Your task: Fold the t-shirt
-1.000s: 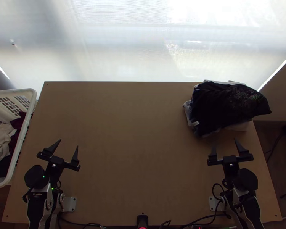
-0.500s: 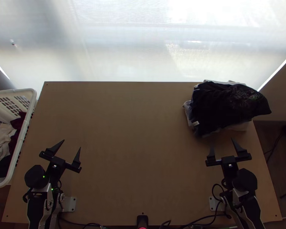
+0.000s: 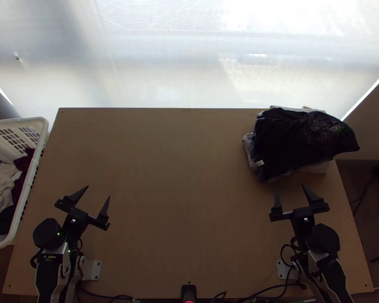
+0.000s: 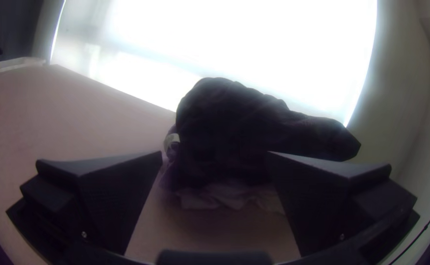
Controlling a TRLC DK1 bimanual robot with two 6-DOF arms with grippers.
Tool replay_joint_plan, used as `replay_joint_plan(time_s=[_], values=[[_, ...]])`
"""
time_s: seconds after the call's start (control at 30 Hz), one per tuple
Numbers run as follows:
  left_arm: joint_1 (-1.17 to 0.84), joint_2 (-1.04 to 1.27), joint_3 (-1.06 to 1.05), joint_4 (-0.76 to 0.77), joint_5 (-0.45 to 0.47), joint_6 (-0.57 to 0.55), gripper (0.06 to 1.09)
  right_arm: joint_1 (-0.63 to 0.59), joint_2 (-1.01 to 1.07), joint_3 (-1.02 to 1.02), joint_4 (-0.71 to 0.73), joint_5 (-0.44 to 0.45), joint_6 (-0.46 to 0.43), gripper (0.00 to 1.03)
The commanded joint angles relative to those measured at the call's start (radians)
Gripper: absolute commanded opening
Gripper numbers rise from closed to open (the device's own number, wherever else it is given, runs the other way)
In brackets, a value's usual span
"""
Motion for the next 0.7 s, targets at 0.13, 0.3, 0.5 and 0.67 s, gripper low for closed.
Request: replay_joint_plan(time_s=[0.13,0.3,0.5,0.67], values=[[-0.161,0.001,-0.001,0.017,0.066,0.027,1.04,-0.011,0.027,0.0,-0.001,0.0,-0.035,0.98],[-0.149,0.011,0.005,0.192,-0.014,-0.019,1.04,-0.028,0.048,0.002,0.04,0.025,-0.086,0.98],[-0.145,0.136,0.051,0.334,-0.183,-0.059,1.04,-0.067,0.025,0.005,0.083,0.052,-0.209,0.98],[-0.074,0.33,0.24,0.365,-0.252,-0.143,1.04,-0.12,0.071,0.06,0.135,0.052,-0.282,0.98]])
